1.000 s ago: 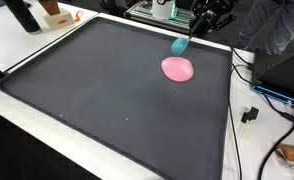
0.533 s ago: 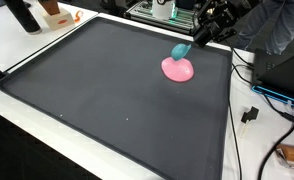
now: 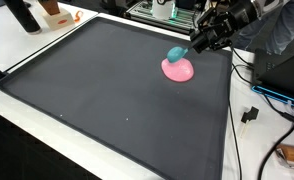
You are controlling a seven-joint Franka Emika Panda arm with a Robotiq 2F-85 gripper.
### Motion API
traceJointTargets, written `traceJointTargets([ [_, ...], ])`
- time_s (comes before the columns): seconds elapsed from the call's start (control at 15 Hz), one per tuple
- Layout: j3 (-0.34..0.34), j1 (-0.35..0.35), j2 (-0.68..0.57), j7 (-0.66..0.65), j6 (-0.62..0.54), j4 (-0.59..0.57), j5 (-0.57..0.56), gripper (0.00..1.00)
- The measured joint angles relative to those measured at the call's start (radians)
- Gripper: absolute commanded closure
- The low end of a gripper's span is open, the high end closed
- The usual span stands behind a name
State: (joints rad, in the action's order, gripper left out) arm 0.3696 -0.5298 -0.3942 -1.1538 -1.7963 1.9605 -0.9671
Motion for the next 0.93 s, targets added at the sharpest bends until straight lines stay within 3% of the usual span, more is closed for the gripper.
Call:
traceJointTargets([
  [0.93, -0.050, -0.048, -0.094, -0.022, 0.062, -0.091, -0.026, 0.74],
])
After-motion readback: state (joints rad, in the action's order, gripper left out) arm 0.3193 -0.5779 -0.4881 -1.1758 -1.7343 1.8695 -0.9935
